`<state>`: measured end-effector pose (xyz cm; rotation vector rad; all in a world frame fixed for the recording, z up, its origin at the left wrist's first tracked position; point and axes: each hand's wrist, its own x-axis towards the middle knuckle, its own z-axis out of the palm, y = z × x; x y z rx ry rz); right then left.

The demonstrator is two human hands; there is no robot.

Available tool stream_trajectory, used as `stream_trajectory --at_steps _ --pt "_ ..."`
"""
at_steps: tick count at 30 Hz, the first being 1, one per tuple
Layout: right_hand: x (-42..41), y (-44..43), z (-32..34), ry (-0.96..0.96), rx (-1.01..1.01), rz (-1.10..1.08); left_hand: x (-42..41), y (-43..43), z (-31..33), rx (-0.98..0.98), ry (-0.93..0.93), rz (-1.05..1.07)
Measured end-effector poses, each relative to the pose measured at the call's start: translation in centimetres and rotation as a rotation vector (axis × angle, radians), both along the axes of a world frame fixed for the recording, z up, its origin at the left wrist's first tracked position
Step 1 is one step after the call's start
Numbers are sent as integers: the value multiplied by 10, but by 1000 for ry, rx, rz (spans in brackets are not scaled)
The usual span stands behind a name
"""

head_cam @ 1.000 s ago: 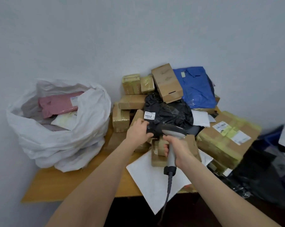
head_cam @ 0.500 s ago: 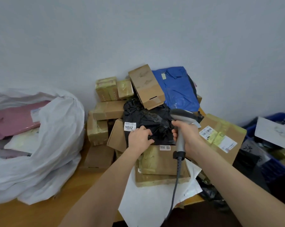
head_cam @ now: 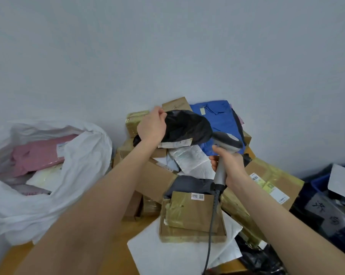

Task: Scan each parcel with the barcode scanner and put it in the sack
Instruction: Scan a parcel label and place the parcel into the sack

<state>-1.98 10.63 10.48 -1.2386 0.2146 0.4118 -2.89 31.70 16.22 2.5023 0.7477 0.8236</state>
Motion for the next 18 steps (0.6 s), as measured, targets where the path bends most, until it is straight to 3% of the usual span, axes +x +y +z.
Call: stream_trajectory --at_steps 8,18 --pt "18 -8 7 -44 56 -30 2 9 55 -102 -223 6" --pt "44 0 24 -79 159 -19 -10 22 49 -627 -191 -390"
